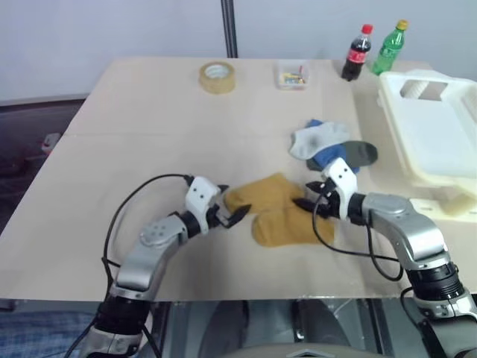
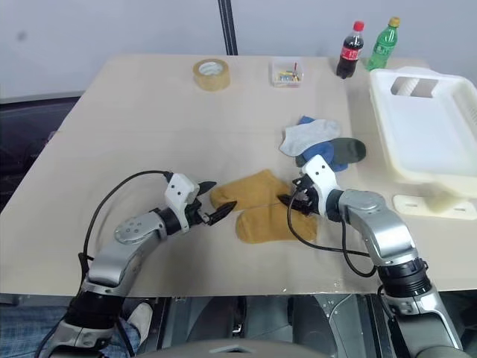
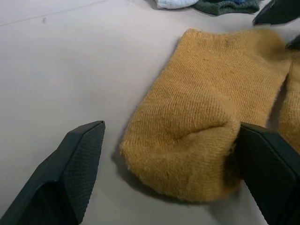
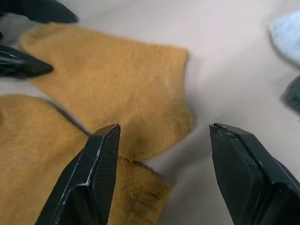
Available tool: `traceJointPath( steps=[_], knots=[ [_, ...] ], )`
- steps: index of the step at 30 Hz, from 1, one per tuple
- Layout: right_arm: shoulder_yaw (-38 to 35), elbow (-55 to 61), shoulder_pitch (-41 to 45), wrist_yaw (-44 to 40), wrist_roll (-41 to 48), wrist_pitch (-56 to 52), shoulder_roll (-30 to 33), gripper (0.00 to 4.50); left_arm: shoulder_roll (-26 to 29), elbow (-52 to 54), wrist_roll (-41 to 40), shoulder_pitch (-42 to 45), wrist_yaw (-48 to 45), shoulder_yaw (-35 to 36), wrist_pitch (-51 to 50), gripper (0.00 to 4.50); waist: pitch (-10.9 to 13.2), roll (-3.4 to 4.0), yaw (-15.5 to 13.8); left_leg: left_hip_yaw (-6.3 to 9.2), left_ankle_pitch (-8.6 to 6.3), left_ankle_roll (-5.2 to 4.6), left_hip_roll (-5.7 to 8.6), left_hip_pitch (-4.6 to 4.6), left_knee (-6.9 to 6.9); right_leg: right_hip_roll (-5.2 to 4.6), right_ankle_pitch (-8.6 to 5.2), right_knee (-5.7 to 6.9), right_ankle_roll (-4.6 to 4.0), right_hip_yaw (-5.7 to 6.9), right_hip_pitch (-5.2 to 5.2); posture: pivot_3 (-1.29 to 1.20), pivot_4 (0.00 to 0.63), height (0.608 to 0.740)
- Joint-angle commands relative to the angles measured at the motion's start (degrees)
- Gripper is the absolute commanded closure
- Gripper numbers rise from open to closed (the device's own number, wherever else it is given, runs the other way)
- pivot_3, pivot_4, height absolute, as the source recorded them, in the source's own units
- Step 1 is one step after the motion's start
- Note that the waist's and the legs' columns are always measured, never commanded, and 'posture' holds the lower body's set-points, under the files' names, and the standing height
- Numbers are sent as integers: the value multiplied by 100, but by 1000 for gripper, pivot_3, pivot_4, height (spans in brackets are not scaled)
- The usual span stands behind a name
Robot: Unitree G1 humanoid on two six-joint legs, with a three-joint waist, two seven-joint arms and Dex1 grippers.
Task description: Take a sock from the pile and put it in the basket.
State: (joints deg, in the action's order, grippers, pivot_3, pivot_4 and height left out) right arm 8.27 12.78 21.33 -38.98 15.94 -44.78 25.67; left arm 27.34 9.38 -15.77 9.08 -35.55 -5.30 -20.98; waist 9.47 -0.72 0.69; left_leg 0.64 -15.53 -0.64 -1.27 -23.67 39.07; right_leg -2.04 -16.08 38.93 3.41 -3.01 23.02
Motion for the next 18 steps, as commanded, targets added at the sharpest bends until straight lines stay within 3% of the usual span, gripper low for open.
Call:
traceJointPath(
  steps=[1, 2, 5, 7, 10, 14, 16, 18],
  knots=[
    [-134, 167, 23, 143, 41, -20, 9, 1376, 20, -97, 145, -11, -235, -286, -42, 0, -1, 1, 0, 2, 0, 0, 0, 0, 3, 0, 0, 1, 0, 1, -2, 0, 150, 740],
    [-151, 174, 14, 172, 60, -37, 4, 1376, 22, -98, 183, -17, -248, -295, -11, 0, -2, 2, 1, 2, 0, 0, 1, 2, 4, 0, 0, 1, 0, 1, -4, 0, 150, 740],
    [-167, 183, -11, 230, 86, -36, -3, 1338, -5, -87, 166, -55, -274, -259, -19, 715, -3, 3, 3, 4, 0, 0, 1, 4, 5, 0, 0, 2, 0, 2, -6, 0, 150, 740],
    [-170, 165, -27, 275, 91, -61, -2, 1338, 19, -98, 178, -89, -311, -250, -11, 1589, -3, 3, 8, 4, 0, 0, 0, 4, 4, 1, 0, 2, 0, 2, -6, 0, 150, 740],
    [-140, 152, -42, 285, 111, -95, 3, 2096, 47, -126, 234, -106, -335, -245, 34, 2717, -3, 3, 10, 3, 0, 0, 0, 4, 4, 1, 0, 1, 0, 2, -6, 0, 150, 740],
    [-127, 176, -39, 263, 227, -204, -50, 3785, 19, -137, 260, -98, -319, -225, 61, 4304, -4, 4, 12, 3, 0, 0, 0, 5, 4, 1, 0, 2, 0, 2, -6, 0, 150, 740],
    [-88, 176, -33, 236, 242, -193, -28, 4393, 10, -126, 258, -104, -304, -223, 66, 4500, -4, 5, 11, 3, 0, 0, -1, 6, 5, 1, 0, 3, 0, 2, -8, 0, 150, 740],
    [-70, 185, -25, 219, 253, -177, -21, 4393, 8, -106, 261, -121, -294, -220, 71, 4500, -5, 5, 12, 4, 0, 0, 0, 6, 5, 1, 0, 3, 0, 2, -8, 0, 150, 740]
  ],
)
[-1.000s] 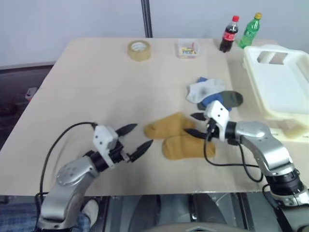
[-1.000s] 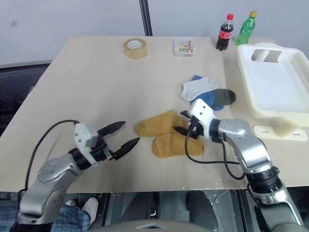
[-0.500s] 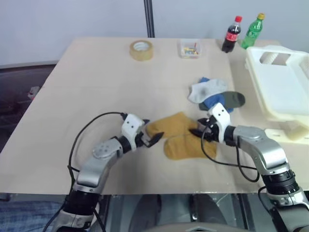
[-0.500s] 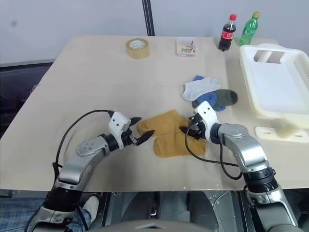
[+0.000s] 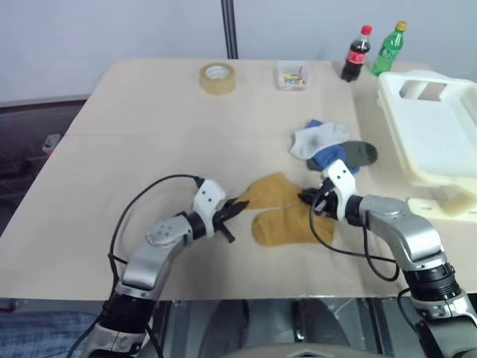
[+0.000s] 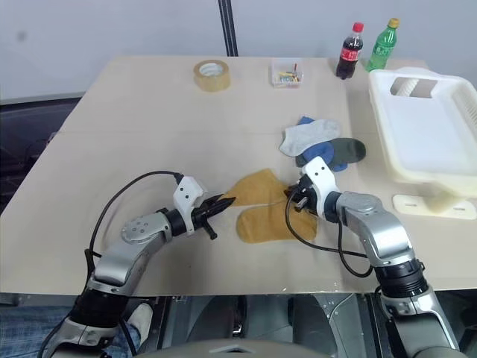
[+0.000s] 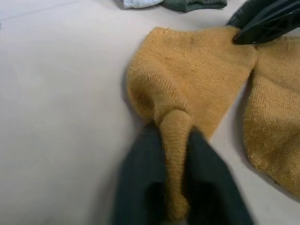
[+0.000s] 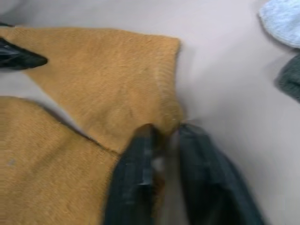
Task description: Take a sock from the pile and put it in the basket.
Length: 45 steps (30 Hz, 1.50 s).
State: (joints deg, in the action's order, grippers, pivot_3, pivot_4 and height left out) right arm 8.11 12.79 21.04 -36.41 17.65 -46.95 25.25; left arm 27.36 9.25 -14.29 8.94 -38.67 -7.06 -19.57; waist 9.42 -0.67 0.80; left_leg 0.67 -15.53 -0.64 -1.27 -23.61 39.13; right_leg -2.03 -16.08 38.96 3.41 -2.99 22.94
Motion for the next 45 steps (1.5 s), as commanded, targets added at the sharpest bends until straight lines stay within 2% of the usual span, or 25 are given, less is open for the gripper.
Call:
traceJointPath(
  steps=[1, 8, 11, 20, 27, 33, 45],
  knots=[
    [-54, 197, 8, -44, 99, 33, 20, 4393, 5, -85, 115, -114, 23, -41, -68, 4500, 0, 0, 1, 0, 0, 0, 0, 0, 0, 0, 0, 0, 0, 0, 0, 0, 150, 740],
    [-170, 473, -35, -118, 333, -103, 58, 4393, -136, 64, 40, -151, 56, 24, 183, 4500, 0, 1, 0, 0, 0, 0, 0, 0, 0, 0, 0, 0, 0, 0, 0, 0, 150, 740],
    [-404, 1009, -136, -459, 897, -494, 303, 4393, -277, 630, -481, -255, -73, 259, 100, 4500, 0, 1, -5, 7, 0, 0, -3, -6, 0, -2, 0, -3, 0, 4, 1, 0, 150, 740],
    [-1845, 2050, -391, -566, 2598, -1826, 1127, 4393, 74, 2600, -1982, -1071, -170, 601, -1082, 4500, 1, 0, -3, 22, -1, -2, -12, -9, 2, -10, -1, -10, 0, 18, -9, 0, 150, 740],
    [-2114, 2223, -1228, -583, 2879, -2282, 2013, 4393, 111, 2520, -1528, -1468, -13, 66, -1052, 4500, 1, 0, -18, 30, -1, -2, 2, -3, 5, -6, -2, -12, -1, 28, -22, 0, 150, 740],
    [-2084, 2098, -1511, -302, 2767, -2201, 2073, 4393, 4, 2147, -1008, -1478, 20, -287, -607, 4500, 1, 1, -2, 22, -1, -2, 1, 4, 6, 4, -2, -9, 0, 20, -23, 0, 150, 740],
    [-1772, 1885, -1480, 64, 2550, -2068, 1953, 4393, -137, 1776, -452, -1348, 140, -418, -146, 4500, 1, 1, -12, 23, -1, -2, 2, 0, 7, 2, -2, -13, 0, 21, -22, 0, 150, 740]
  ],
)
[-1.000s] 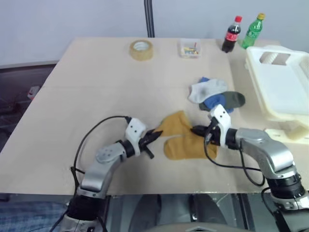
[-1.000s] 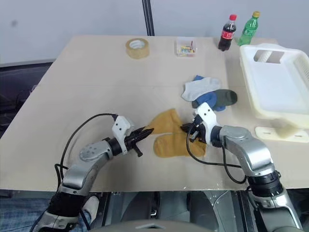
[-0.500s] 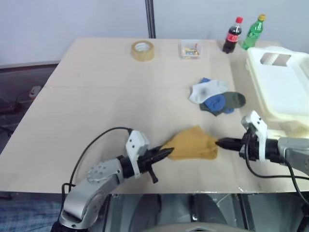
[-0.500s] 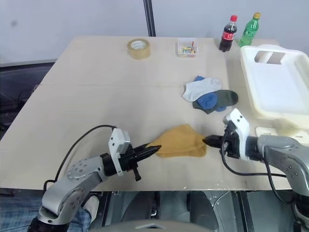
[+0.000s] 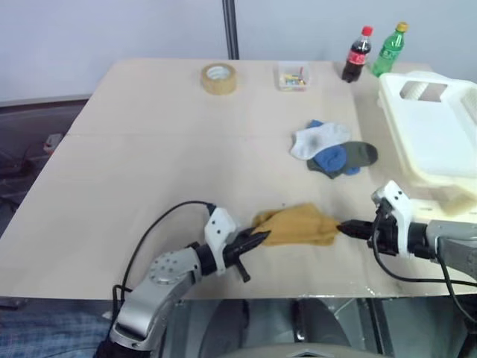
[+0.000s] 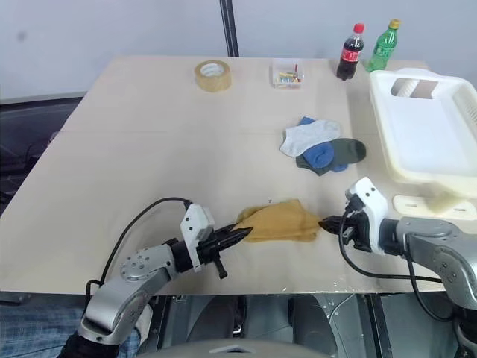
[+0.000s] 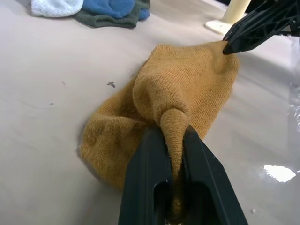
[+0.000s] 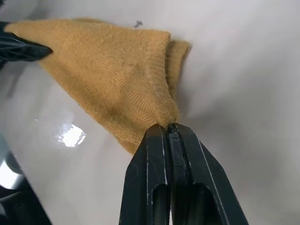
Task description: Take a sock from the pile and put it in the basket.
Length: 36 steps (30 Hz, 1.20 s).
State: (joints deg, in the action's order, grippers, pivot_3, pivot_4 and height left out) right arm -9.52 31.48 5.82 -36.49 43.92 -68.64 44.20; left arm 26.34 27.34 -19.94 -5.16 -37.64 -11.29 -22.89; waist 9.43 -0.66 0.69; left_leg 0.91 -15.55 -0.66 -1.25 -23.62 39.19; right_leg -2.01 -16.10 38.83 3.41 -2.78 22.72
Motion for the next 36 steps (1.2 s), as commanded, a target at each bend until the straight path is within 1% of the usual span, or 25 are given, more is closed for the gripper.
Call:
traceJointPath(
  steps=[1, 2, 5, 7, 8, 10, 13, 16, 20, 26, 32, 36],
  knots=[
    [21, 6, 27, 59, -105, 139, 82, 4393, -41, -75, 162, 83, 48, -11, 204, 4500, 0, 0, -1, 0, 0, 0, 0, 0, 0, 0, 0, 0, 0, 0, 0, 0, 150, 740],
    [26, 4, 16, 48, -108, 156, 87, 4158, -48, -119, 216, 108, 51, -34, 234, 4500, 0, 0, -2, 1, 0, 0, 1, 0, 0, 0, 0, 0, 0, 1, 0, 0, 150, 740],
    [-5, 93, 9, -46, -31, 167, 145, 3259, -87, -193, 287, 168, 46, -75, 276, 4500, 0, 0, -1, 2, 0, 0, 1, 0, 0, 0, 0, 0, 0, 2, 0, 0, 150, 740],
    [-70, 143, 18, -85, -6, 224, 178, 2161, -116, -208, 300, 199, 43, -86, 269, 4500, 0, 0, -1, 1, 0, 0, 0, 0, 0, 0, 0, 0, 0, 1, 0, 0, 150, 740],
    [-139, 158, 19, -159, 16, 341, 179, 1751, -135, -215, 306, 211, 44, -91, 267, 4500, 0, 0, -2, 1, 0, 0, 0, 0, 0, 0, 0, 0, 0, 1, 0, 0, 150, 740],
    [-307, 229, 32, -422, 92, 805, 92, 1751, -167, -229, 301, 220, 33, -94, 266, 4500, 0, 0, -1, 2, 0, 0, 1, 0, 0, 0, 0, 0, 0, 1, 0, 0, 150, 740],
    [-259, 290, 208, -436, 64, 1311, -178, 1751, -201, -293, 326, 285, 10, -121, 277, 4500, 0, -1, 6, 2, 0, 0, 0, 0, 0, 1, 0, 0, 1, 3, 0, 0, 150, 740],
    [254, 309, 340, -255, -332, 1701, -429, 1751, -184, -347, 372, 370, -59, -175, 308, 4500, 0, 0, 9, 2, 0, 0, -1, 1, 0, 2, 0, 2, 1, 2, 0, 0, 150, 740],
    [973, 211, 473, -217, -940, 2249, -605, 1751, -70, -419, 440, 485, -235, -245, 384, 4500, 0, 0, 0, 4, 0, 0, 0, -1, 1, 1, 0, 0, 1, 5, 1, 0, 150, 740],
    [1648, -86, 597, -215, -1599, 2735, -742, 1751, 122, -595, 686, 624, -482, -402, 607, 4500, 0, 1, 4, 6, 0, 0, 1, 0, 1, -2, 0, 1, 0, 7, 1, 0, 150, 740],
    [1965, -356, 418, -314, -2091, 3051, -643, 1751, 236, -842, 918, 758, -670, -509, 844, 4500, 0, 1, -3, 7, 0, 0, 1, -2, 1, -4, 0, -1, 0, 7, 0, 0, 150, 740],
    [2160, -539, 372, -93, -2411, 2934, -737, 1751, 145, -1013, 970, 823, -624, -503, 897, 4500, 0, 1, -1, 8, 0, 0, 1, 0, 1, -3, 0, 2, 0, 8, 0, 0, 150, 740]
  ],
)
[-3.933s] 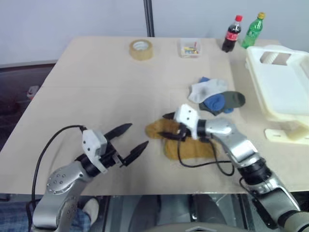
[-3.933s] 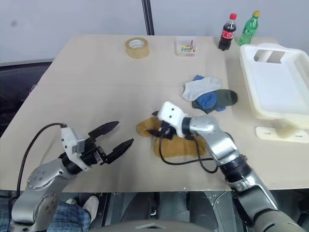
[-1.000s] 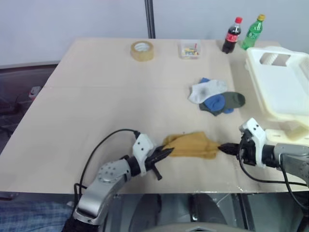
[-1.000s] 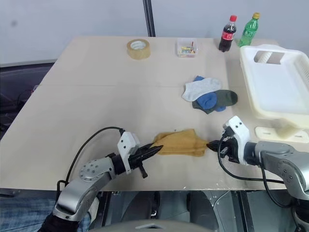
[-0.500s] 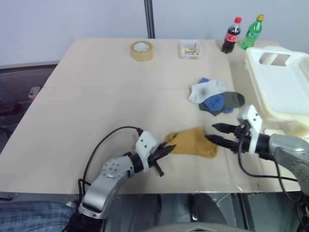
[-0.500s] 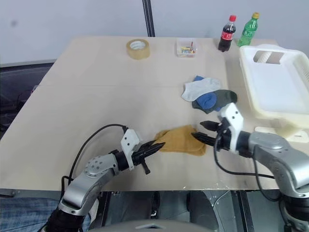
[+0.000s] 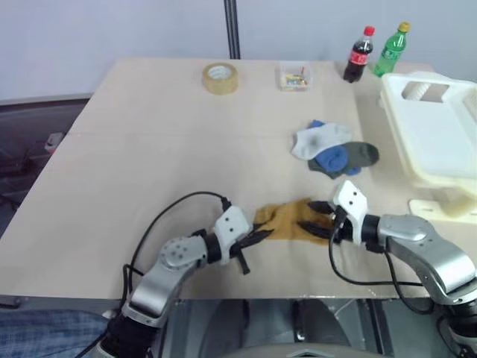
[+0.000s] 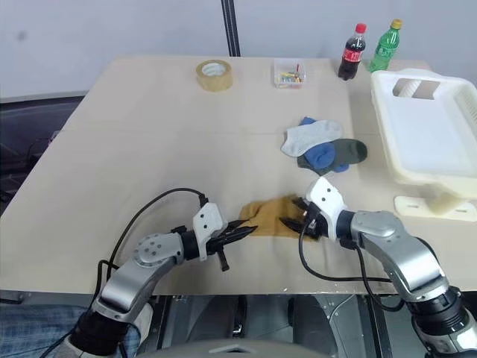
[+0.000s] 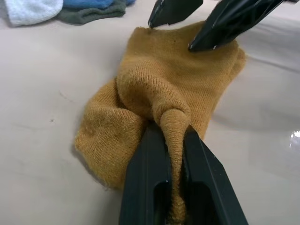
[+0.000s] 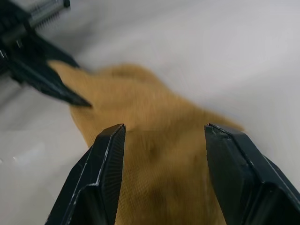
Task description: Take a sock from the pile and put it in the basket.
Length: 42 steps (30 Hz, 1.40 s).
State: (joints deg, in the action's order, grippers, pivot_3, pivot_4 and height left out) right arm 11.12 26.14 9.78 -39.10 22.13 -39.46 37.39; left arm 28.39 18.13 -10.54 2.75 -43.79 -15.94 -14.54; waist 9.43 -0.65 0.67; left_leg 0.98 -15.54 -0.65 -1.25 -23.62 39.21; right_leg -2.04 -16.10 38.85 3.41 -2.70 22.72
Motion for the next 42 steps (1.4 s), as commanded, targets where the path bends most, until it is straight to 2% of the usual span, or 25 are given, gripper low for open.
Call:
traceJointPath(
  steps=[1, 4, 5, 6, 7, 12, 18, 25, 29, 32, 38, 42],
  knots=[
    [131, -55, -25, 236, -308, -51, -75, 1706, -97, -88, -68, 39, -34, -13, -39, 4134, -1, 1, 1, 0, 0, 0, 0, 1, 0, 0, 0, 1, 0, 0, -1, 0, 150, 740],
    [169, -140, -79, 359, -444, -196, -98, 1688, -167, -46, -289, 46, -98, 60, -226, 3227, -1, 1, 0, 0, 0, 0, 0, 3, 2, 0, 0, 2, 0, 0, -2, 0, 150, 740],
    [163, -151, -111, 387, -459, -231, -108, 1688, -164, -39, -296, 43, -116, 65, -213, 3086, -2, -1, 1, 1, 0, 0, -1, 3, 2, 0, 0, 1, 0, 0, -4, 0, 150, 740],
    [150, -154, -145, 394, -449, -267, -122, 1688, -174, -47, -268, 46, -87, 92, -176, 2545, -3, -1, 1, 2, 0, 0, -1, 6, 2, 0, 0, 1, 0, 1, -8, 0, 150, 740],
    [140, -143, -178, 395, -448, -292, -129, 1688, -170, -44, -258, 45, -69, 118, -154, 2380, -3, 0, 0, 3, 0, 0, -1, 7, 2, 0, 0, 1, 0, 1, -10, 0, 150, 740],
    [130, -102, -287, 422, -490, -305, -128, 1688, -256, 92, -626, 40, -15, 508, -185, 113, -5, -1, -3, 4, 0, 0, -2, 21, 2, 0, 0, 1, 0, 2, -25, 0, 150, 740],
    [69, -80, -384, 507, -482, -350, -158, 1688, -724, 439, -1394, 28, 257, 1098, -312, 50, -10, -8, -14, 8, 0, 0, -5, 22, 3, -6, 0, 0, 0, 4, -29, 0, 150, 740],
    [49, -67, -396, 556, -488, -385, -180, 1688, -168, 786, -1478, -435, 85, 683, -1343, 50, -10, -8, -12, 14, -1, -1, -3, 88, -11, -4, -3, -25, -1, 12, -103, 0, 150, 740],
    [51, -75, -408, 594, -492, -402, -196, 1688, -240, 1161, -2689, -536, -18, 1039, -2119, 50, -10, -8, -10, 23, -1, -1, -9, 88, -9, -8, -3, -28, -1, 18, -107, 0, 150, 740],
    [69, -42, -442, 616, -491, -418, -210, 1688, -169, 1148, -2826, -566, 80, 1083, -2375, 50, -11, -6, -5, 26, -1, 0, -9, 88, -9, -8, -3, -27, -1, 20, -107, 0, 150, 740],
    [119, 2, -437, 669, -484, -463, -266, 1688, -511, 779, -3095, -360, 430, 1086, -2780, 50, -12, -8, -9, 27, -1, -1, -5, 88, -9, -8, -3, -31, -1, 21, -110, 0, 150, 740],
    [125, 26, -465, 665, -499, -484, -258, 1688, -1008, 714, -3566, -121, 564, 1297, -2803, 50, -13, -10, -8, 28, -1, 0, -4, 87, -9, -7, -3, -31, -1, 23, -110, 0, 150, 740]
  ],
)
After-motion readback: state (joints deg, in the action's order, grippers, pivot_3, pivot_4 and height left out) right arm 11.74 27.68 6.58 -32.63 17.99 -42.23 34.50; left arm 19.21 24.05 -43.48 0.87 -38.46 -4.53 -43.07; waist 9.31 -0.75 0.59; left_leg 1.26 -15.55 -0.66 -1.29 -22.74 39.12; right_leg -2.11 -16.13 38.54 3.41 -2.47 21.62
